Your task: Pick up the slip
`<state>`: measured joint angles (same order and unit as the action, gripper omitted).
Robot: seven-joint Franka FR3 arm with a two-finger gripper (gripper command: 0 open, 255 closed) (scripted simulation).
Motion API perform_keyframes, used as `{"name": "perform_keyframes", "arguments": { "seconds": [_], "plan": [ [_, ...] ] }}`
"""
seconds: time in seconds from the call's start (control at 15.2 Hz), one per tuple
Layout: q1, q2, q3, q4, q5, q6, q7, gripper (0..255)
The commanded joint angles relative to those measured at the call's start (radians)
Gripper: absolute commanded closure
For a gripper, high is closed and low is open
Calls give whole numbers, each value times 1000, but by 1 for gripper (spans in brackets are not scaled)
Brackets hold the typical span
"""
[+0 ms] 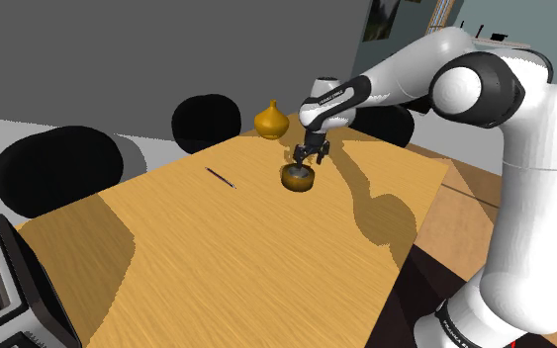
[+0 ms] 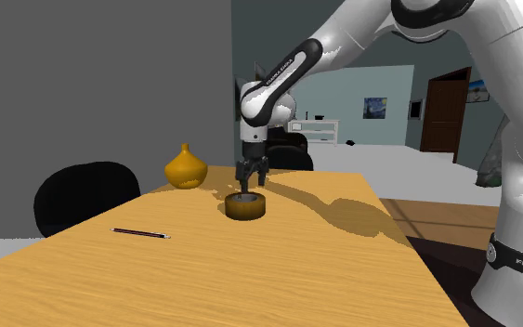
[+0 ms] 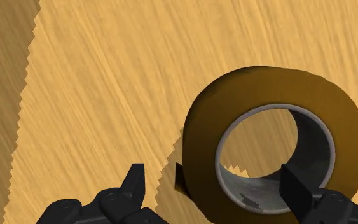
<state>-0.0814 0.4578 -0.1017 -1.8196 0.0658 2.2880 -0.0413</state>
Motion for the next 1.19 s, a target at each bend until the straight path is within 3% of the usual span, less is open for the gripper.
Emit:
{"name": "perform_keyframes", "arguments": {
  "seconds": [0.0,0.46,0.53,1.12],
  "plan": [
    [-3,27,1,13,3,14,-3,0],
    [-6,74,5,5,10,69,-7,0],
    [-5,74,5,4,9,69,-7,255],
    [-6,74,5,5,10,69,-7,255]
  ]
}}
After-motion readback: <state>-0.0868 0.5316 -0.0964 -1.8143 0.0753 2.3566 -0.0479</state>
